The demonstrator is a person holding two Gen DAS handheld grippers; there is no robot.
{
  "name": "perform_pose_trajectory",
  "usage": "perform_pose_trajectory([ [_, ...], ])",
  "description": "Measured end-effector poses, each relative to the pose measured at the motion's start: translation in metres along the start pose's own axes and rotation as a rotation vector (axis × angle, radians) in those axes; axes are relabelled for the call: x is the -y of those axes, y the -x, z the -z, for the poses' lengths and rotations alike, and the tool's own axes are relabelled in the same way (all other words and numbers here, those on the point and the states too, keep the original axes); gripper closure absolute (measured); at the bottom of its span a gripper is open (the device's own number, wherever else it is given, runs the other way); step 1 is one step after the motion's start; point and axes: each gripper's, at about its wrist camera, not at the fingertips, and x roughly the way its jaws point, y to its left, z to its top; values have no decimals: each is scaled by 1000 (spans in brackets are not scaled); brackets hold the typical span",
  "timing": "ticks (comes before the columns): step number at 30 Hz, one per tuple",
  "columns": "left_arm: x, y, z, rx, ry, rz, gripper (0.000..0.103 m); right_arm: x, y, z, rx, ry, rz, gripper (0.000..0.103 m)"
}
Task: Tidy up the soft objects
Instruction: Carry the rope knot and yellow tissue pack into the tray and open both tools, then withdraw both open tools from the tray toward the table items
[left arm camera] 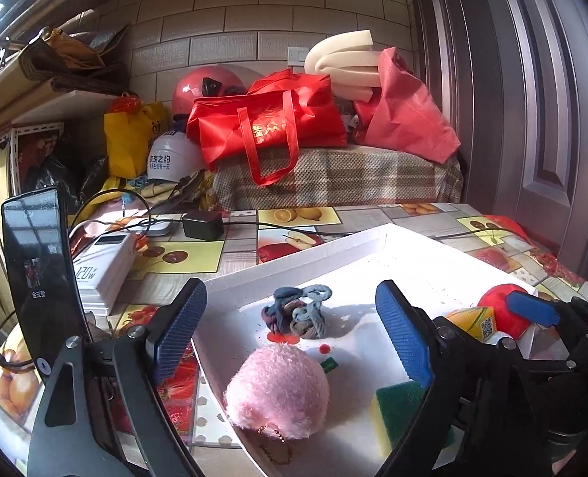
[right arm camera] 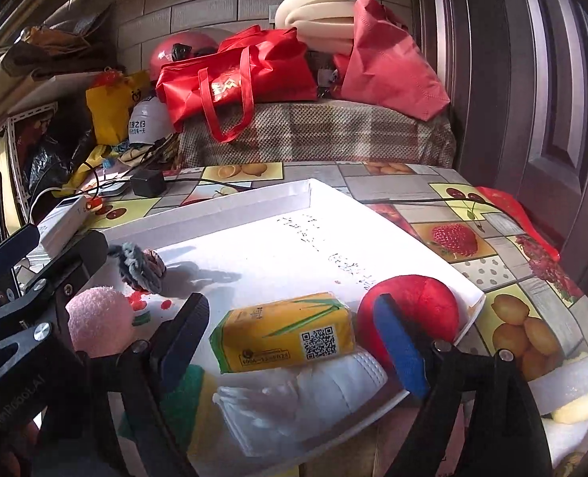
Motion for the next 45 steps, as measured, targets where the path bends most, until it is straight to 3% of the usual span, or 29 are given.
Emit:
perform_pose_trajectory([
  [1, -2, 0, 0, -2, 11, -4, 0, -1, 1, 0, 7, 7, 5, 15],
  [3, -5, -1, 0, 0, 24, -8, 0, -1, 3, 0, 20, 9, 7, 12],
  [6, -6, 2, -1, 13, 27, -11, 0, 3, 4, -1, 24, -10, 10, 0],
  [22, -23, 19, 5, 38, 109, -57, 0, 5, 22, 1, 123, -31, 39, 0],
  [26, -22, 30, 9, 48, 108, -72, 0, 1, 35, 5, 163, -12, 70, 0],
  [31, -16, 39, 13, 46, 85, -85, 0, 8, 44, 13, 146, -43, 134, 0],
  [45, -3, 66, 24, 29, 45, -62, 0, 23, 93, 36, 247, -47, 51, 0],
])
